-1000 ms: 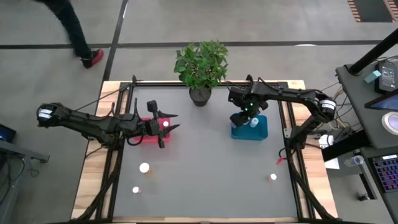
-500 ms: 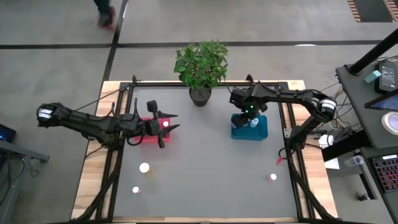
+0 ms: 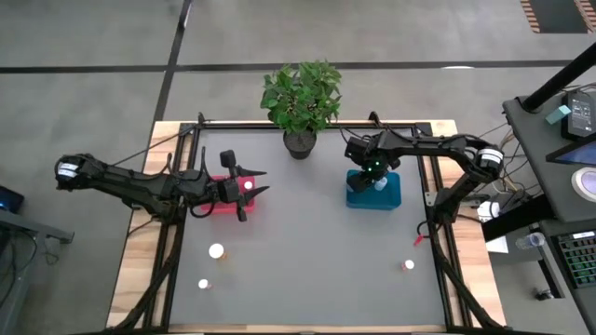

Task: Pick and place medicine bottles into bin by pill shape (circle, oval)
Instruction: Put the transparent capsule bottle into the blue bin, then put the pink tablet bottle into the red bin

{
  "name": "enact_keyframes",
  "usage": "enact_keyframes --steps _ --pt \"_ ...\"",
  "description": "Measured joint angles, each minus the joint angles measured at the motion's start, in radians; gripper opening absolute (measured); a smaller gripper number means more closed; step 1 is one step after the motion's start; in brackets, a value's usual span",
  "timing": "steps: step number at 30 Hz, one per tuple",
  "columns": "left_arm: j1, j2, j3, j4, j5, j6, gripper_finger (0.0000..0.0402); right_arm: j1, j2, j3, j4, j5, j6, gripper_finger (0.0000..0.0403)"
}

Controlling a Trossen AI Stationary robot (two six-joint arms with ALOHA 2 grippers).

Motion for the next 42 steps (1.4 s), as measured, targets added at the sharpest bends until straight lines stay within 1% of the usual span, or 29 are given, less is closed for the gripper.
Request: enact_keyframes --steps 10,17,22,29,35,42 --pt "0.0 0.0 0.0 0.0 0.0 0.002 0.016 0.0 0.0 0.001 0.011 0.015 0.0 0.0144" --pt "0.0 0.0 0.0 0.0 0.0 0.002 0.016 0.0 0.0 0.043 0.009 0.018 0.008 0.0192" --pt "0.0 0.0 0.0 0.0 0.0 0.002 0.016 0.0 0.0 0.087 -0.031 0.018 0.01 0.021" --pt "0.0 0.0 0.0 0.0 0.0 0.002 0.016 0.0 0.0 0.172 -0.077 0.018 0.01 0.0212" --pt "0.0 0.0 0.0 0.0 0.0 0.002 0.016 0.003 0.0 0.222 -0.082 0.018 0.008 0.0212" --pt "0.0 0.0 0.0 0.0 0.0 0.001 0.016 0.057 -0.003 0.256 -0.086 0.018 -0.001 0.0207"
